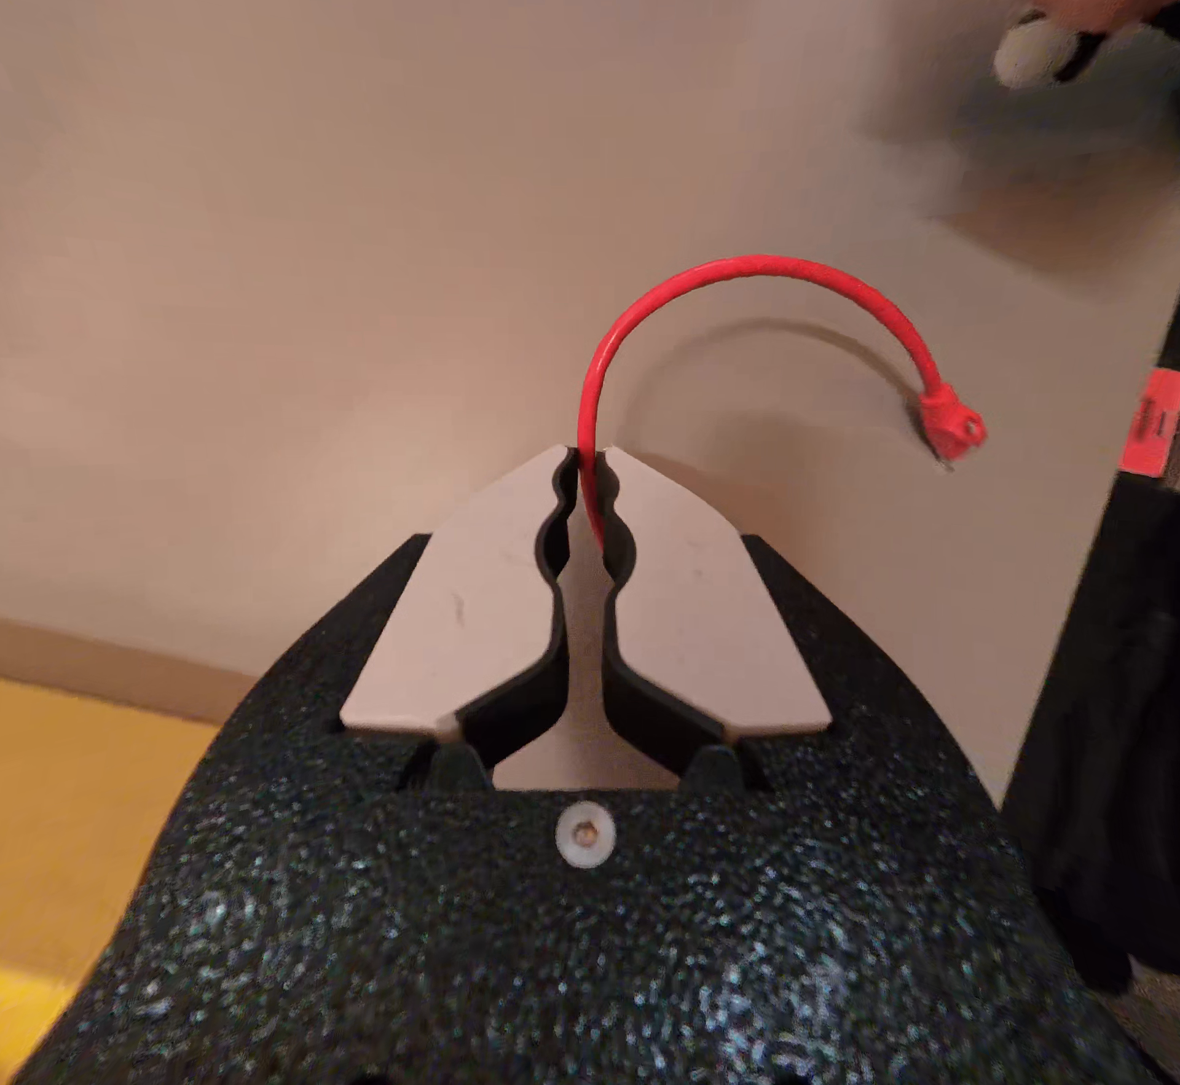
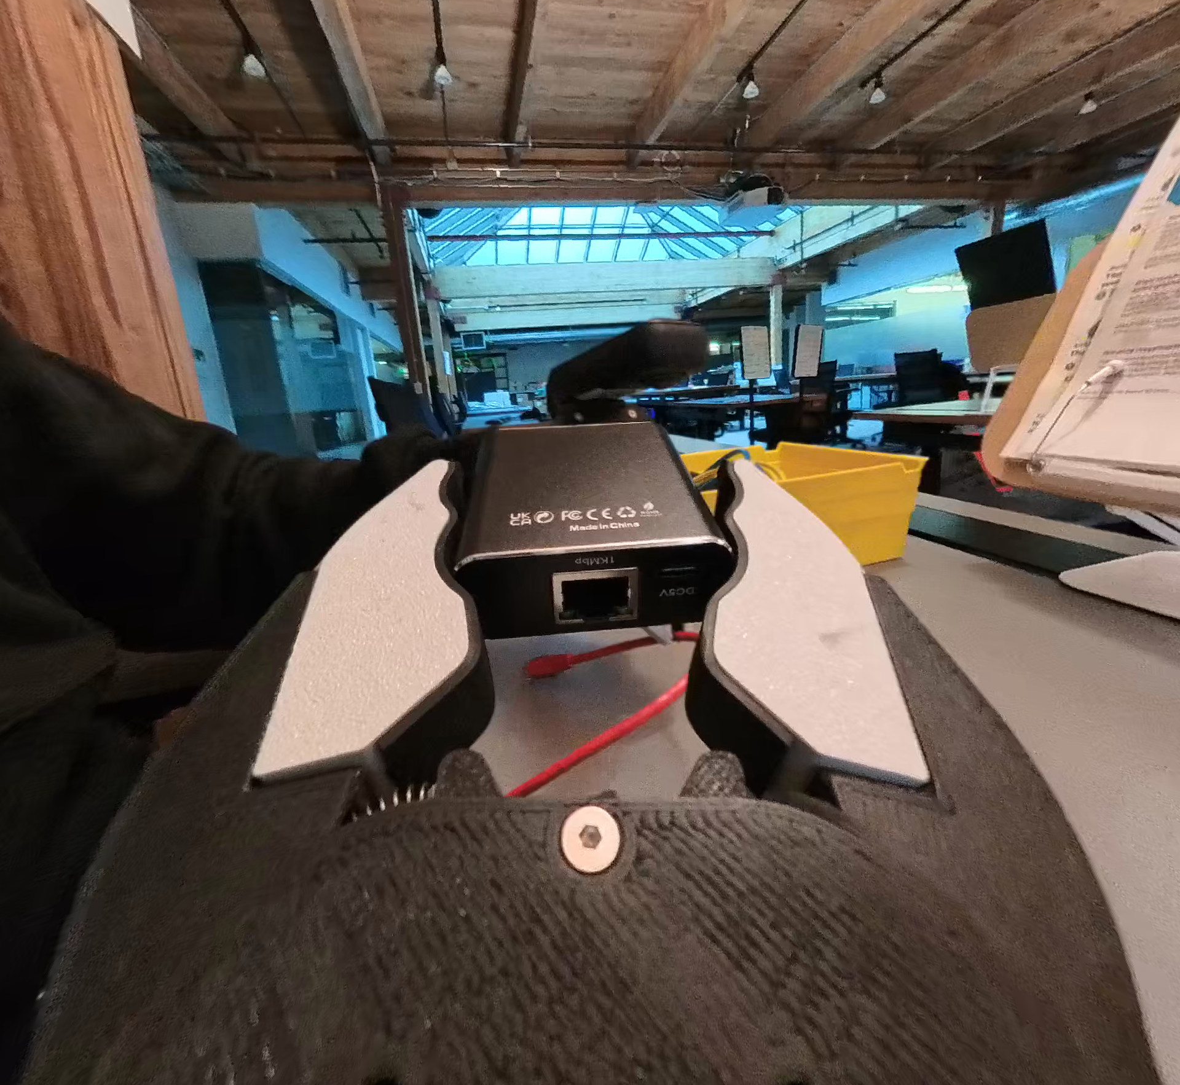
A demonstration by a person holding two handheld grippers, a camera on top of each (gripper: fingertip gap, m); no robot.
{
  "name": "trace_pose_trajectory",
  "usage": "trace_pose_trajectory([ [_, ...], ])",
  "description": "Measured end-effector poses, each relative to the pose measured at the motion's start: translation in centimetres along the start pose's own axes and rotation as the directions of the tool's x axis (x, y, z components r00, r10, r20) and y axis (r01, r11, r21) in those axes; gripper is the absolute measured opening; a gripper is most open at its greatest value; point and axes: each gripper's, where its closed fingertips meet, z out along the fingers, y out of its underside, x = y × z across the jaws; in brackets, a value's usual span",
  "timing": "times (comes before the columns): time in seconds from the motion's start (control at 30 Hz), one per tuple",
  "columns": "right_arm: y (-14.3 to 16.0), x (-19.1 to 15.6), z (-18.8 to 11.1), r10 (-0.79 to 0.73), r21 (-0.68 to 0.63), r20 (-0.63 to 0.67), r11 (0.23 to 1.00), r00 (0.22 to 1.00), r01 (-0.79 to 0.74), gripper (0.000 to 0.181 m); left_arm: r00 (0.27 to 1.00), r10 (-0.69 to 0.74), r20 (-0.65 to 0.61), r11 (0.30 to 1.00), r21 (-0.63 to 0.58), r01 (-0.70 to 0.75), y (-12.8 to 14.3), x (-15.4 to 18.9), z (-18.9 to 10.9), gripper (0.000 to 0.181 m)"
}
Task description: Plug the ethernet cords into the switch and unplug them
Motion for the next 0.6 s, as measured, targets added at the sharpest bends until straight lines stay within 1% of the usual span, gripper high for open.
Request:
trace_pose_trajectory([
  [0.07, 0.4, 0.4, -0.5, 0.018, -0.006, 0.000, 1.000, 1.000, -0.018, 0.077, 0.999, -0.015, 0.044, 1.000, -0.015, 0.016, 0.2, -1.1, 1.1, 0.005],
  [0.13, 0.7, 0.6, -0.9, 0.033, -0.009, 0.012, 0.999, 0.999, -0.032, 0.077, 0.995, -0.022, 0.098, 0.998, -0.049, 0.027, 0.7, -2.3, 1.4, 0.018],
  [0.17, 0.9, 0.8, -1.0, 0.030, -0.015, 0.006, 0.999, 1.000, -0.030, 0.077, 0.993, -0.005, 0.116, 0.999, -0.052, 0.011, 0.9, -2.6, 1.2, 0.021],
  [0.2, 1.1, 1.0, -1.1, 0.025, -0.025, -0.003, 0.999, 1.000, -0.025, 0.077, 0.991, 0.024, 0.133, 0.999, -0.039, -0.019, 0.8, -2.8, 0.8, 0.026],
  [0.23, 1.2, 1.2, -1.3, 0.020, -0.030, -0.011, 0.999, 1.000, -0.021, 0.077, 0.988, 0.057, 0.142, 0.998, -0.021, -0.055, 0.6, -2.7, 0.3, 0.036],
  [0.27, 1.2, 1.3, -1.5, 0.023, -0.028, -0.013, 0.999, 1.000, -0.023, 0.077, 0.987, 0.104, 0.120, 0.994, -0.005, -0.105, 0.4, -1.9, -0.1, 0.038],
  [0.3, 1.2, 1.4, -1.6, 0.032, -0.020, -0.008, 0.999, 0.999, -0.032, 0.077, 0.982, 0.177, 0.073, 0.984, 0.018, -0.178, 0.1, -0.6, -0.4, 0.038],
  [0.33, 1.1, 1.6, -1.7, 0.042, -0.010, -0.004, 0.999, 0.999, -0.042, 0.077, 0.962, 0.271, 0.034, 0.961, 0.048, -0.273, -0.3, 1.0, -0.4, 0.039],
  [0.37, 1.0, 1.8, -1.8, 0.047, 0.000, -0.006, 0.999, 0.999, -0.047, 0.076, 0.927, 0.374, 0.015, 0.924, 0.076, -0.374, -0.8, 2.5, -0.3, 0.043],
  [0.4, 0.9, 1.9, -1.8, 0.049, 0.005, -0.001, 0.999, 0.999, -0.049, 0.076, 0.880, 0.474, 0.000, 0.877, 0.090, -0.472, -1.1, 4.0, 0.0, 0.048],
  [0.47, 0.7, 1.9, -1.9, 0.044, 0.013, 0.005, 0.999, 0.999, -0.044, 0.077, 0.767, 0.641, -0.016, 0.766, 0.069, -0.639, -1.4, 6.2, 1.2, 0.058],
  [0.5, 0.6, 2.1, -2.0, 0.042, 0.019, 0.002, 0.999, 0.999, -0.042, 0.077, 0.721, 0.692, -0.033, 0.722, 0.049, -0.690, -1.6, 6.9, 1.9, 0.062],
  [0.53, 0.4, 2.1, -2.1, 0.040, 0.023, -0.001, 0.999, 0.999, -0.040, 0.077, 0.695, 0.717, -0.058, 0.697, 0.028, -0.717, -1.7, 7.3, 2.6, 0.067],
  [0.57, 0.3, 2.2, -2.4, 0.038, 0.028, -0.005, 0.999, 0.999, -0.038, 0.077, 0.680, 0.728, -0.089, 0.683, 0.011, -0.730, -1.9, 7.7, 3.2, 0.070],
  [0.6, 0.0, 2.3, -2.6, 0.040, 0.041, -0.004, 0.998, 0.999, -0.040, 0.077, 0.662, 0.739, -0.123, 0.668, 0.007, -0.744, -2.2, 8.0, 3.7, 0.069],
])
